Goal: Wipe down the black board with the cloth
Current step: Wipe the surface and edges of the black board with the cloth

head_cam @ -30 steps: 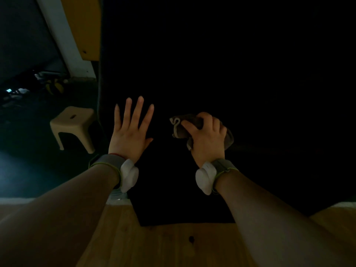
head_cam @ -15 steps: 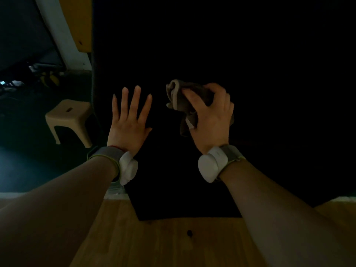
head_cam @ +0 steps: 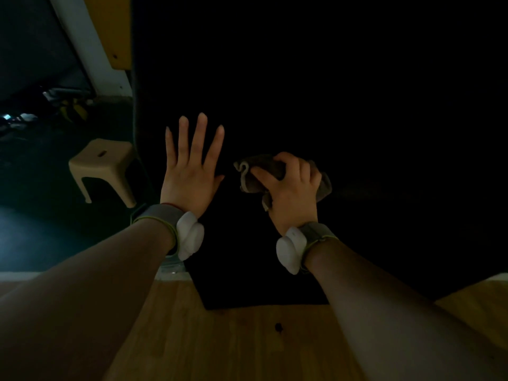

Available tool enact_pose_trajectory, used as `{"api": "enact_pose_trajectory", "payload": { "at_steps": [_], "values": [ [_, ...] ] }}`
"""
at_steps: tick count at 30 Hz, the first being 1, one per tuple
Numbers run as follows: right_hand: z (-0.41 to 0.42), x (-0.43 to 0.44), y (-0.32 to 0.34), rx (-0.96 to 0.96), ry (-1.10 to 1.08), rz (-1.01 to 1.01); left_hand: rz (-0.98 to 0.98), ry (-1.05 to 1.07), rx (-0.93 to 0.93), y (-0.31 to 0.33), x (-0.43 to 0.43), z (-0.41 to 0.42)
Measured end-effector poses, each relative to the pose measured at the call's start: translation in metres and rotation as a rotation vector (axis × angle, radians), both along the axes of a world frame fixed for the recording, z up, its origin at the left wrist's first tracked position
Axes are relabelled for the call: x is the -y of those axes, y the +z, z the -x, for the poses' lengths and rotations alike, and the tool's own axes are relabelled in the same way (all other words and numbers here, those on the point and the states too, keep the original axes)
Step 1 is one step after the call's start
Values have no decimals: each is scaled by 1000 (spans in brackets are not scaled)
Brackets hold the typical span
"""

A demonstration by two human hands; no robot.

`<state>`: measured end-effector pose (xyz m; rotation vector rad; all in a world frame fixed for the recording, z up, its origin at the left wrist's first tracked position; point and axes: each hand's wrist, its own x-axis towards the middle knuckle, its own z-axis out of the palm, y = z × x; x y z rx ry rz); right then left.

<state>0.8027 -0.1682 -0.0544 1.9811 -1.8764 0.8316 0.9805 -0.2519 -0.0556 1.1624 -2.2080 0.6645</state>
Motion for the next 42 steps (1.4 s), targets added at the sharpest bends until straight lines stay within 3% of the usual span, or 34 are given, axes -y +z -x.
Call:
{"api": "enact_pose_trajectory", "payload": {
  "at_steps": [15, 21, 28, 35, 42],
  "values": [
    [-2, -4, -41, -44, -60, -352, -43, -18, 32, 4, -6, -6],
    [9, -8, -39, -38, 19, -638, -93, -50, -4, 10, -18, -8],
    [10, -26, -3, 45, 104, -422, -169, -60, 36, 22, -30, -18],
    [20, -27, 70, 127, 60, -125, -204, -82, -38, 70, -45, -25],
    [34, -38, 121, 108, 102, -63, -296, -76, -144, 125, -52, -13]
  ]
}}
